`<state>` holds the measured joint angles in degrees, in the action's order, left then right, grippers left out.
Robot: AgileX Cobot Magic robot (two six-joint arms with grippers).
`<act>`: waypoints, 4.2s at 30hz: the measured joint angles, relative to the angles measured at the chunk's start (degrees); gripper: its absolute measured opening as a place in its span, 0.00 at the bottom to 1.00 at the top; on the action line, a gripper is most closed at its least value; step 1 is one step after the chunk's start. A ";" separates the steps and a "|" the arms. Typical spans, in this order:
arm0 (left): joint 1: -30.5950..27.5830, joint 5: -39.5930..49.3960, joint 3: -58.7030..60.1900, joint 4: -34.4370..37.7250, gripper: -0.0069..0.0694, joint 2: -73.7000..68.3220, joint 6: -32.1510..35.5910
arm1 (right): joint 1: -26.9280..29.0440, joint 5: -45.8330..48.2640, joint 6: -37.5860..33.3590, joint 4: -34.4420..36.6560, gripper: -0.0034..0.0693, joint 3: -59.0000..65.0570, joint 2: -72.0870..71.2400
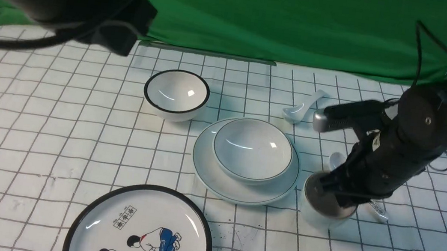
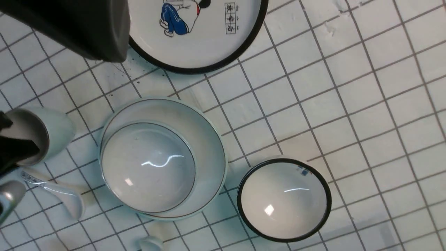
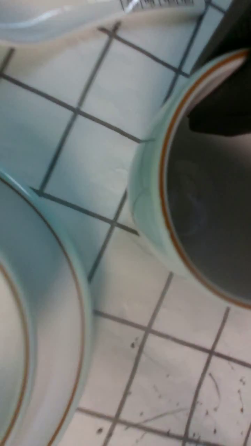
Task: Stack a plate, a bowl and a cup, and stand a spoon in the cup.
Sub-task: Use the right arm to grab a blue teacup, then use the right arm to put the blue teacup into the blue rice bowl in the middle, then use the right arm to grab a blue soup spoon, then use the right arm to put the blue soup spoon into the blue teacup in the middle
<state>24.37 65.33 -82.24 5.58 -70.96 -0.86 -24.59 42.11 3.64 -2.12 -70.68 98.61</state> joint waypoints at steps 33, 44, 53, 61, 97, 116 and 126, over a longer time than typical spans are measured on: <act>0.00 -6.19 25.61 -7.08 0.09 19.78 -3.62 | -1.29 12.15 -5.93 11.18 0.60 -36.95 25.26; 0.00 -10.40 25.72 -7.08 0.09 19.78 -6.43 | 2.27 7.95 -7.01 8.24 0.53 -48.90 21.41; 0.00 -10.66 25.72 -7.08 0.09 19.78 -9.54 | 10.83 -6.74 -3.13 17.93 0.49 -48.98 28.36; 0.00 -10.66 25.72 -7.26 0.09 19.78 -9.54 | 12.06 -12.52 -3.64 20.62 0.71 -48.98 39.33; 0.00 -12.82 25.72 -10.90 0.09 19.78 -5.57 | 9.85 -4.31 -4.46 12.89 0.16 -50.51 40.33; 0.00 -15.52 25.98 -10.23 0.09 19.78 -5.52 | 0.16 -42.66 -22.44 16.21 0.16 -8.15 0.13; 0.00 -16.23 25.98 -10.04 0.09 19.78 -5.34 | -9.92 -77.01 -27.67 16.53 0.16 8.39 7.40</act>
<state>24.37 49.10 -56.27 -4.46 -51.18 -6.20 -34.51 -34.90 -24.03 14.40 -62.29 106.01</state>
